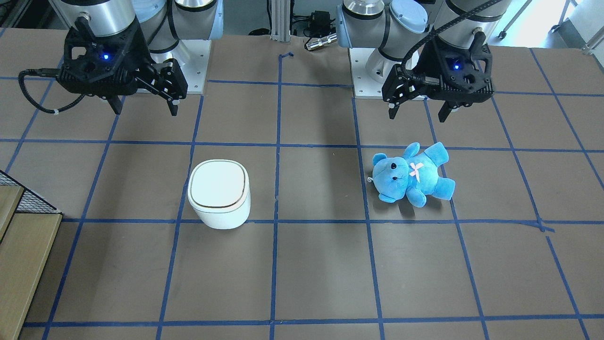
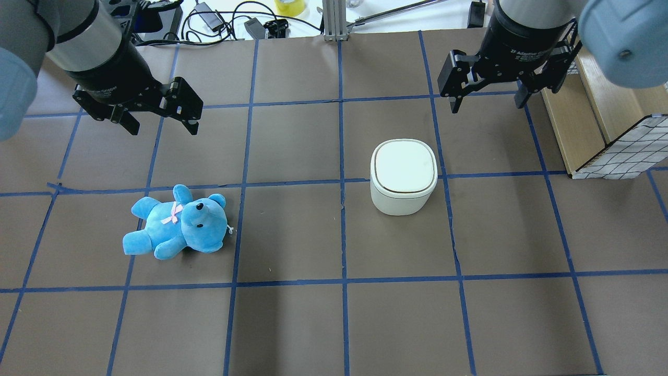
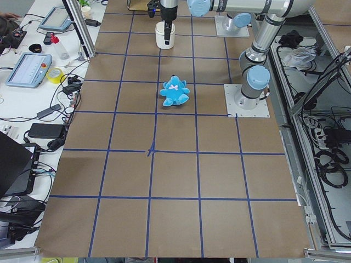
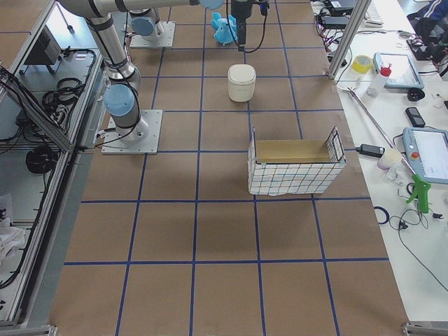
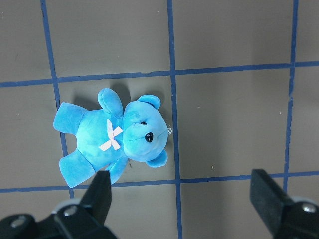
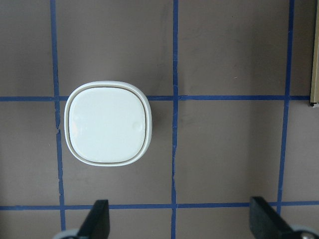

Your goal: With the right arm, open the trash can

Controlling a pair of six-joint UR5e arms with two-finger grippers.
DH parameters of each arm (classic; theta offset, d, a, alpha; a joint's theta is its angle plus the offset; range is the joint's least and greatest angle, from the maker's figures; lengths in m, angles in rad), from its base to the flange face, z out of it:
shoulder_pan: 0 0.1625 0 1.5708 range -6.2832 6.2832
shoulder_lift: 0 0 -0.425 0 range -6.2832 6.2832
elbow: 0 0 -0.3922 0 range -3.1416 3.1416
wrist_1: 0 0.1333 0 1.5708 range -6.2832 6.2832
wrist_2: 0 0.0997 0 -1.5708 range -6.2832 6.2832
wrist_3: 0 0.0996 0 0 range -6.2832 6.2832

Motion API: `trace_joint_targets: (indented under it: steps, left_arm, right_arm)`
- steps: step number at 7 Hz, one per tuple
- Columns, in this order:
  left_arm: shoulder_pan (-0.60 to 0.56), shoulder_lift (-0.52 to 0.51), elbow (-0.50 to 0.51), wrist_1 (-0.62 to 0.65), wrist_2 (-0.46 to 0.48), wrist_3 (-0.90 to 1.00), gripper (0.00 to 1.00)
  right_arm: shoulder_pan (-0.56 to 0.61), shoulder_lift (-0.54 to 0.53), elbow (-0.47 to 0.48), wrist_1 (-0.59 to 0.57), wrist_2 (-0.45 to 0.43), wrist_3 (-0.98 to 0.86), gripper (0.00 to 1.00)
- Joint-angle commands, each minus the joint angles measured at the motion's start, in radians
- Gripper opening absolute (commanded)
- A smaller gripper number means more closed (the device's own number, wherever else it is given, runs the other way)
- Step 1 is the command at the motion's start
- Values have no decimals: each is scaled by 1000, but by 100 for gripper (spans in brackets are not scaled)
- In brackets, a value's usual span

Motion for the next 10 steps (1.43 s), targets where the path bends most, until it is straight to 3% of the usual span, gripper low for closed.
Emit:
trace_joint_targets:
  steps: [1, 2, 3, 6, 10]
  left_arm:
    - [0, 0, 0, 0, 0, 0, 100]
    - [0, 0, 0, 0, 0, 0, 100]
    - [0, 0, 0, 0, 0, 0, 100]
    - [0, 0, 0, 0, 0, 0, 100]
    - [0, 0, 0, 0, 0, 0, 100]
  right_arm:
    - [1, 7, -1, -62, 3, 4, 82]
    - [7, 15, -1, -59, 8, 14, 27]
    - [13, 36, -1, -59, 24, 46, 0]
    - [124, 156, 14, -117, 43, 149, 0]
    - [119, 181, 261, -404, 43, 145, 0]
